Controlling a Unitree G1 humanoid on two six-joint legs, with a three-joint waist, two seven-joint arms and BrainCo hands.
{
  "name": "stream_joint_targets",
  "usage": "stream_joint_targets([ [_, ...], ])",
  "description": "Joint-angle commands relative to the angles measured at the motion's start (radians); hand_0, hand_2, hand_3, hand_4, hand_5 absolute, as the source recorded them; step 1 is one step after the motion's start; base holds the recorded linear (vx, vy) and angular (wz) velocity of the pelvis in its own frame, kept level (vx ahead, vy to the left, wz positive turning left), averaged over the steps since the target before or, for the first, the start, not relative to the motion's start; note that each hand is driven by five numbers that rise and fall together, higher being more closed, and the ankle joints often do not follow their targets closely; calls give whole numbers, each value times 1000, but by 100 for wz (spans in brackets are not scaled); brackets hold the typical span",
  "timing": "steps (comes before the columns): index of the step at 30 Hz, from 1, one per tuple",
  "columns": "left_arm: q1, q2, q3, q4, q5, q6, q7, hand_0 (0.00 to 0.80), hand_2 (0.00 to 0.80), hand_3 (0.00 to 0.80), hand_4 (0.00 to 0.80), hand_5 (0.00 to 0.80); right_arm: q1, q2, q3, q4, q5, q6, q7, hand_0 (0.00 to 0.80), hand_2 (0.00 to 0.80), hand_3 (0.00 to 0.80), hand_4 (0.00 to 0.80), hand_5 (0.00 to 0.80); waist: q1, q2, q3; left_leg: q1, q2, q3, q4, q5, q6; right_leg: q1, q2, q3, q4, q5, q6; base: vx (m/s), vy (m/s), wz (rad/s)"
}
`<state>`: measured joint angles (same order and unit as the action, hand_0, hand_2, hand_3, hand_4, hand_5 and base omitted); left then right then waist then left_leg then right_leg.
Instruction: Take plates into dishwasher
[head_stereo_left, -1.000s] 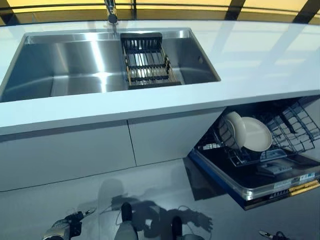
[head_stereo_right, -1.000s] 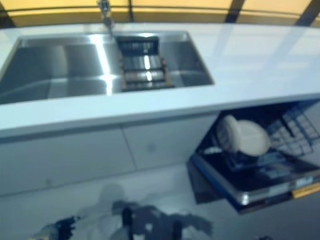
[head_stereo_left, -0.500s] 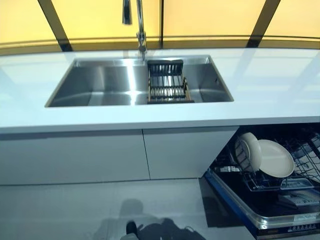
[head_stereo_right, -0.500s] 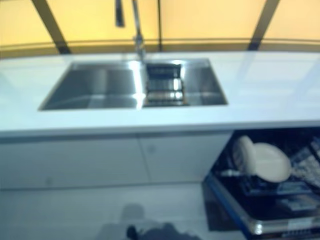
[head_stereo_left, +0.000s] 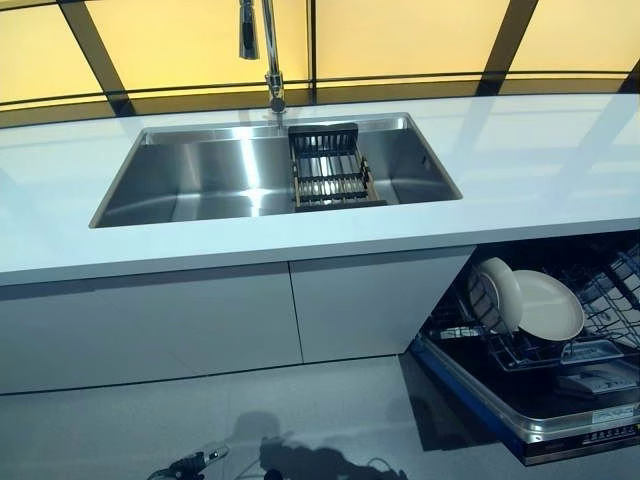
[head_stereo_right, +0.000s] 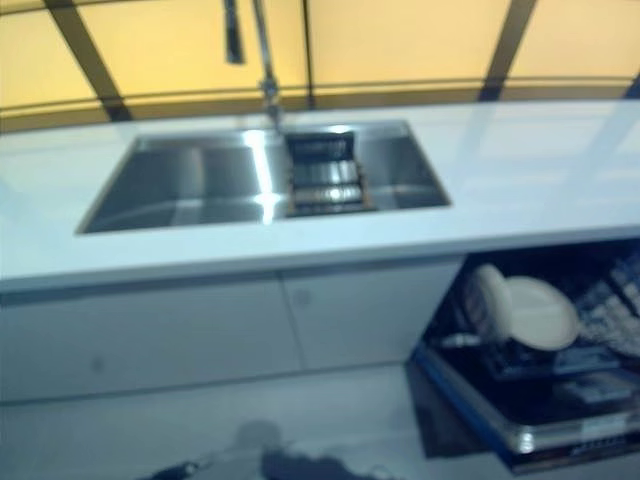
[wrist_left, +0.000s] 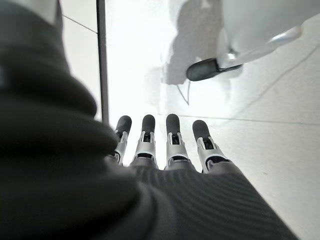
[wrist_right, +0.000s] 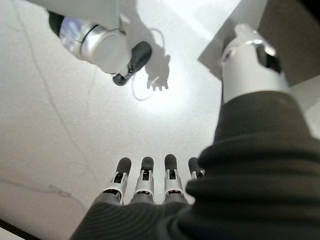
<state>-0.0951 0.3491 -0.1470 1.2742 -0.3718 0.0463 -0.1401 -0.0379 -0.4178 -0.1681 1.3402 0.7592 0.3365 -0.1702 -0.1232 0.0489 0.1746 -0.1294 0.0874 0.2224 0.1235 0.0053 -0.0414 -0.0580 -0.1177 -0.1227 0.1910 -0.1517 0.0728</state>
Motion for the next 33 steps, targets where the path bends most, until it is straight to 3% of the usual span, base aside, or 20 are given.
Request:
stream_joint_targets([
  [1,-16,-21,5,-6,-24,-22,-7,0,0,0,0,0,-51,-45,-4,38,-45,36,-36,0,0,0,0,0,-1,16,39,13,-29,-22,78,-108,59,-38,76,9,-16,56,-64,-42,84,-18],
  [6,-19,-8,7,-28,-28,-15,-7,0,0,0,0,0,-55,-78,35,37,-220,85,3,0,0,0,0,0,-3,1,43,22,-29,-18,91,-129,59,-30,77,23,-25,65,-54,5,69,-16],
  [11,-45,20,-6,-43,-22,3,-17,0,0,0,0,0,-53,-110,58,33,-260,76,18,0,0,0,0,0,-13,-15,59,19,-21,8,101,-138,62,-35,71,32,-47,93,-38,0,51,-1],
  [18,-35,40,-10,-64,-33,15,-1,0,0,0,0,0,-110,-142,39,-14,-210,14,-50,0,0,0,0,0,-23,-8,93,-2,-19,98,124,-166,74,-74,56,38,-95,142,-8,-21,50,-28],
  [20,-25,47,8,-72,-62,16,11,0,0,0,0,0,-141,-153,40,-27,-208,7,-58,0,0,0,0,0,-13,-10,108,-11,-6,143,152,-177,74,-84,47,2,-100,148,-2,-21,15,-64],
  [23,-16,50,35,-88,-85,11,33,0,0,0,0,0,-173,-159,41,-36,-152,-19,-58,0,0,0,0,0,6,-17,133,-28,15,190,190,-191,70,-89,47,-34,-119,157,-2,-39,-39,-103],
  [28,-19,62,36,-87,-71,3,17,0,0,0,0,0,-199,-166,7,-57,52,-67,-75,0,0,0,0,0,-2,-12,159,-86,43,184,282,-215,63,-123,50,-12,-86,152,-18,-7,-72,-34],
  [33,-24,35,14,-97,-85,-7,-9,0,0,0,0,0,-238,-209,-61,-64,241,-129,8,0,0,0,0,0,-26,33,157,-102,48,184,313,-223,57,-142,46,12,-78,146,-32,66,5,-4],
])
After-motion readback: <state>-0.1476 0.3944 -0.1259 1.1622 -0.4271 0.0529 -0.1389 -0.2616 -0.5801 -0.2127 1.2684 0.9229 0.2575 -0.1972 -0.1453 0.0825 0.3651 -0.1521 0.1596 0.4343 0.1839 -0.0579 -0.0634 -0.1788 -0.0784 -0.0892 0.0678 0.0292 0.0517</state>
